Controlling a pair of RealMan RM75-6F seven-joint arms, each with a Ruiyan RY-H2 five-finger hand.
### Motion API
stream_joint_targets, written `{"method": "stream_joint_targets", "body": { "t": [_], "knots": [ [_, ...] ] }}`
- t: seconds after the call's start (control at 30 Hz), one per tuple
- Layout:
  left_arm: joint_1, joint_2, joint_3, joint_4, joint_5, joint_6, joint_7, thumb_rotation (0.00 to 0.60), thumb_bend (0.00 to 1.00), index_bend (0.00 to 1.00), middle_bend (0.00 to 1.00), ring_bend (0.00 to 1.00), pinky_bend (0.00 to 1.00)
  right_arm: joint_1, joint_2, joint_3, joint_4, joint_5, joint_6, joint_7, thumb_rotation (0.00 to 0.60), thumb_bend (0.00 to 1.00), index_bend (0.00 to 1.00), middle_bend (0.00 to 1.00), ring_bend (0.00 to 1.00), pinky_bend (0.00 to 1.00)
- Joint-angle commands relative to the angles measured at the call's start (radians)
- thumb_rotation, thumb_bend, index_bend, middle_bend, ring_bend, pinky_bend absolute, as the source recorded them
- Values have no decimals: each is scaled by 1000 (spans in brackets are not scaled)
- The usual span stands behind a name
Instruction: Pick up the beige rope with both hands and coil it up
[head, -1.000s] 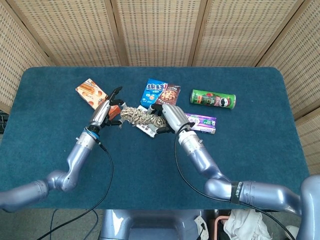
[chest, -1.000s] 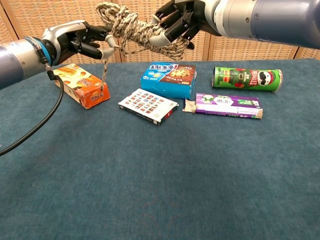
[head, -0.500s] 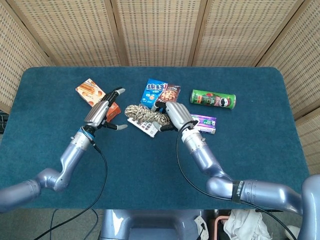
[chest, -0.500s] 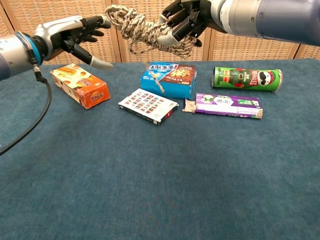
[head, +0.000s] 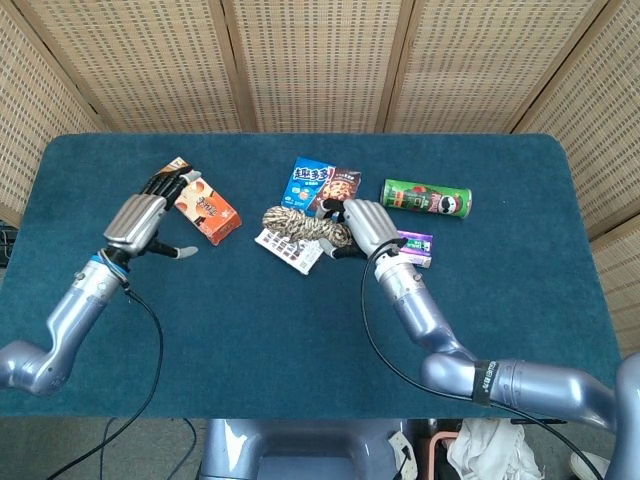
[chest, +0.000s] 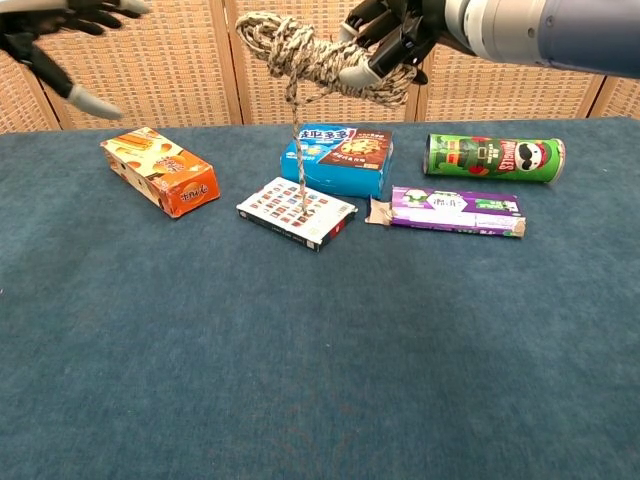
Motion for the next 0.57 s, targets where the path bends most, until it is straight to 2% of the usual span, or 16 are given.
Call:
{"method": "stream_joint_targets", "body": {
  "t": [0.03, 0.17, 0.3, 0.33, 0.37, 0.5, 0.57],
  "knots": [
    [101, 96, 50, -85, -23, 131, 208, 600, 0, 0, 0, 0, 0, -7, 15, -11, -9, -27, 14, -15, 600, 754, 690, 699, 480, 795],
    [180, 143, 81, -160, -74, 234, 355, 600, 0, 0, 0, 0, 0, -14, 29, -21, -22, -53, 29, -31, 600, 755, 690, 699, 480, 795],
    [263, 153, 104, -211, -100, 334, 385, 600, 0, 0, 0, 0, 0, -21, 39, -28, -36, -72, 43, -43, 600, 754, 690, 699, 480, 795],
    [332, 147, 133, -229, -124, 397, 370, 600, 0, 0, 0, 0, 0, -24, 43, -30, -44, -82, 52, -49, 600, 754, 690, 699, 480, 795],
    [359, 139, 148, -235, -119, 429, 378, 600, 0, 0, 0, 0, 0, -26, 45, -31, -49, -85, 56, -52, 600, 754, 690, 699, 480, 795],
    [429, 92, 195, -205, -92, 518, 455, 600, 0, 0, 0, 0, 0, -32, 56, -33, -64, -93, 67, -63, 600, 754, 690, 699, 480, 795],
    [456, 66, 205, -192, -82, 548, 456, 600, 0, 0, 0, 0, 0, -35, 61, -34, -69, -95, 69, -65, 600, 755, 690, 699, 480, 795]
  ]
}}
